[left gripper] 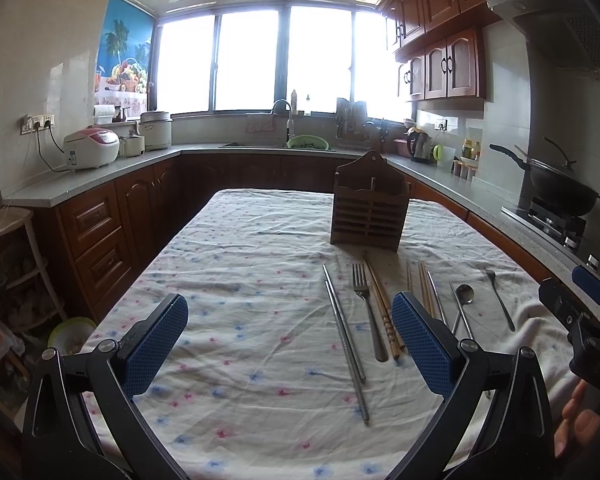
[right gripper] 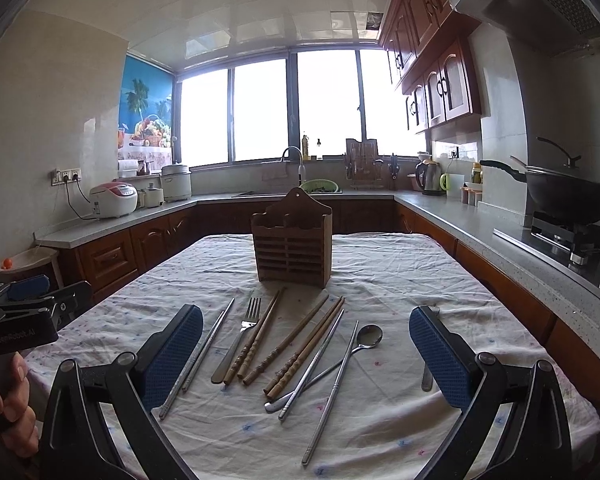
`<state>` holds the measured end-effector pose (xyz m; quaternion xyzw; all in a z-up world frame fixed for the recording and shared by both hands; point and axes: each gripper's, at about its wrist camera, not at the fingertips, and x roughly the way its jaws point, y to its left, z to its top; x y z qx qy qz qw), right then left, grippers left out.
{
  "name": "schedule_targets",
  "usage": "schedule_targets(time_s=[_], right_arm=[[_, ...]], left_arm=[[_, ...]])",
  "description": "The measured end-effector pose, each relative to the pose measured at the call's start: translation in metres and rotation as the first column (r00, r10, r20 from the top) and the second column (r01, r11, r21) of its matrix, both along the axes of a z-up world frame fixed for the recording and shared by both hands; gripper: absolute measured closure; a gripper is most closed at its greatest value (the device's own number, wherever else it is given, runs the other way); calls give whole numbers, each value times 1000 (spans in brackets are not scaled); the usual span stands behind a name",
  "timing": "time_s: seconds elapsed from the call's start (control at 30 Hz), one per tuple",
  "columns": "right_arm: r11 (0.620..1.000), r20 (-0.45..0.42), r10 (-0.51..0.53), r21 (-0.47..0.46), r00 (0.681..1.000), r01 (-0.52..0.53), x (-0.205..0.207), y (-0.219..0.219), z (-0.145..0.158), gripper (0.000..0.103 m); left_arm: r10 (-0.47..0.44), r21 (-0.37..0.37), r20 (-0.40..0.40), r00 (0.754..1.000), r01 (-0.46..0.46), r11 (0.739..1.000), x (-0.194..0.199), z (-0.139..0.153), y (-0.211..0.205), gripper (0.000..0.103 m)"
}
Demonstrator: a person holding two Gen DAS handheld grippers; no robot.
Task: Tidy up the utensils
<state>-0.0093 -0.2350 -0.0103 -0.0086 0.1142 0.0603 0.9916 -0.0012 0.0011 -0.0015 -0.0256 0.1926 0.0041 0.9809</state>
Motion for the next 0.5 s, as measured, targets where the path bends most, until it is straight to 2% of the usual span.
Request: schedule_targets(time_s=[0.5], right_arm=[[1000,6,4,4,1000,-4,0,0,0,0]], left_arm=[[-4,-3,0,1000,4,1000,0,1,1,0]])
